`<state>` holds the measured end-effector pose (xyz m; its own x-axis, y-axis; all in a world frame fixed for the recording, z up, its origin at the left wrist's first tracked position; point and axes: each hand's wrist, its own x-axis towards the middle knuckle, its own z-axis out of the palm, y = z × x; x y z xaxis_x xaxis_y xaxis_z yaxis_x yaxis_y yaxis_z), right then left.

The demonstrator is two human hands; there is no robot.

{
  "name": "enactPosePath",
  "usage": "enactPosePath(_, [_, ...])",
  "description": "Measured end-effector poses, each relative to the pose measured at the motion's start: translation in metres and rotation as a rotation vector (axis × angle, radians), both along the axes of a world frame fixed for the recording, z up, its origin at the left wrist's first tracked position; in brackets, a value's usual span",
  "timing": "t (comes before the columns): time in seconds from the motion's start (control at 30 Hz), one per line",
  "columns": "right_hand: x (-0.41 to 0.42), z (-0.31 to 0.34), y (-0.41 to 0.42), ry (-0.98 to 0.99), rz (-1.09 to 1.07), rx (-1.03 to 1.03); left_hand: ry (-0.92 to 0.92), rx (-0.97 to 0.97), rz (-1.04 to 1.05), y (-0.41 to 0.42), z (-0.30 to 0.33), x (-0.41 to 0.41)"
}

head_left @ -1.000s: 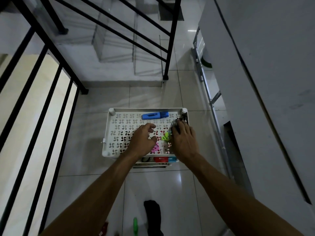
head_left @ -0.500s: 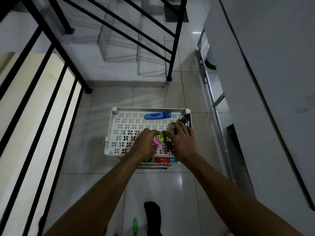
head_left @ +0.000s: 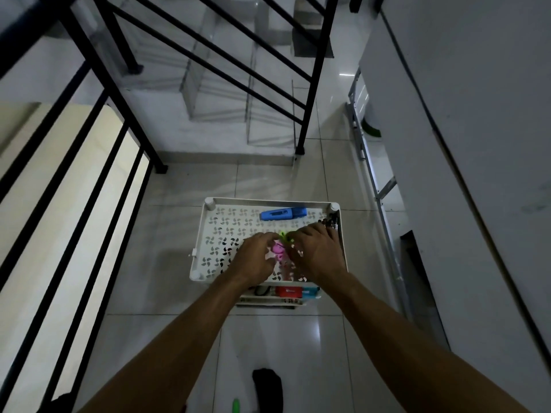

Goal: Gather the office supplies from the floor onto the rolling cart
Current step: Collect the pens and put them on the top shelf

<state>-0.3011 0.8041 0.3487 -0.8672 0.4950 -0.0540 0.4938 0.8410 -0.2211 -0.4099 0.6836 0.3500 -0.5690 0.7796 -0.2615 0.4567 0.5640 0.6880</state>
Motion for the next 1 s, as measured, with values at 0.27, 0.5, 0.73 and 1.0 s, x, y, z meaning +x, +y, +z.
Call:
enactPosePath(0.27, [0.026, 0.012, -0.051, 0.018, -0.121, 0.018, 0.049, 0.058, -0.04, -0.055, 0.015, 0.009])
enactPosePath(0.5, [0.077, 0.051, -0.165, 0.084, -0.264, -0.043, 0.139, 0.239, -0.064, -0.186, 0.06, 0.045])
enactPosePath(0.73, [0.123, 0.071, -0.314, 0.147, -0.325, -0.109, 0.201, 0.224, -0.131, -0.345, 0.086, 0.071])
enactPosePath(1.0, [0.144, 0.078, -0.407, 0.243, -0.33, -0.184, 0.214, 0.201, -0.126, -0.419, 0.092, 0.093])
